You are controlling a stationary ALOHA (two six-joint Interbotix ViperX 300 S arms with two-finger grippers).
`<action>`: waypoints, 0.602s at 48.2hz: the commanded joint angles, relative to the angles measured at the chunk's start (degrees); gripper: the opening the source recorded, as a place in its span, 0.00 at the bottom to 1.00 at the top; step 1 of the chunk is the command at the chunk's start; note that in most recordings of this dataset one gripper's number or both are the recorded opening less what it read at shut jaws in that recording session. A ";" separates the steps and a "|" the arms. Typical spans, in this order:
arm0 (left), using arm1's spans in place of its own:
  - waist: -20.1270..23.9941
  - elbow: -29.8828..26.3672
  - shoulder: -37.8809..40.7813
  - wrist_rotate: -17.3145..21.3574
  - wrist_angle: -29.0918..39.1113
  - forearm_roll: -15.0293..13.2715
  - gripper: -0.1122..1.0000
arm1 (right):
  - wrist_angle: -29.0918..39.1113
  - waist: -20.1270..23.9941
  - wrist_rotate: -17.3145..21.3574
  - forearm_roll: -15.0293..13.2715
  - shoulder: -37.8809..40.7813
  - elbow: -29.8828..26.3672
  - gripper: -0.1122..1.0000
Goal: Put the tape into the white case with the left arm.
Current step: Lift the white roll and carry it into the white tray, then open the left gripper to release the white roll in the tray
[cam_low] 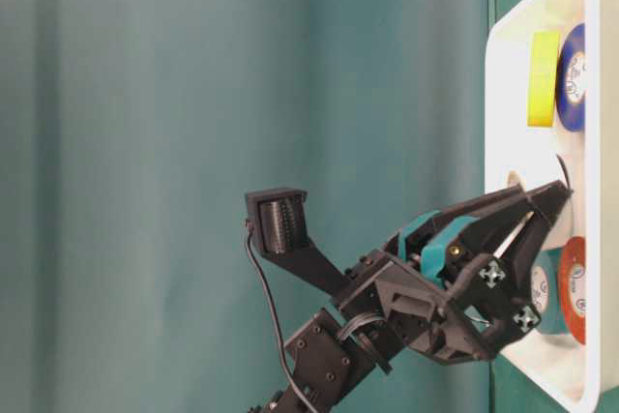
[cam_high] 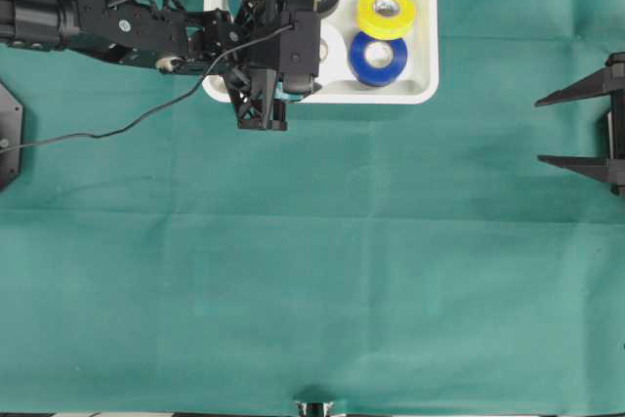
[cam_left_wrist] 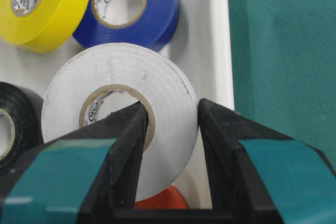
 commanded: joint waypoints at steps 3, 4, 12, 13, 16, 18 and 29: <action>0.18 -1.41 -1.23 0.00 -0.26 0.09 0.38 | -0.53 -0.09 0.09 0.00 0.35 -0.62 0.88; 0.18 -1.32 -1.32 0.09 -0.26 0.09 0.40 | -0.62 0.00 0.09 0.00 0.35 -0.62 0.88; 0.18 -1.14 -2.02 0.18 -0.09 0.18 0.83 | -0.62 -0.09 0.09 0.00 0.35 -0.62 0.88; 0.18 -1.05 -2.11 0.18 -0.18 0.09 0.87 | -0.62 -0.09 0.09 0.00 0.35 -0.62 0.88; 0.18 -0.97 -2.37 0.18 -0.09 0.09 0.89 | -0.62 0.00 0.09 0.00 0.35 -0.62 0.88; 0.18 -0.97 -2.64 0.18 -0.09 0.09 0.84 | -0.62 -0.09 0.09 0.00 0.35 -0.62 0.88; 0.09 0.35 -4.13 -0.09 -0.18 0.09 0.82 | -0.62 0.00 0.09 0.00 0.35 -0.62 0.88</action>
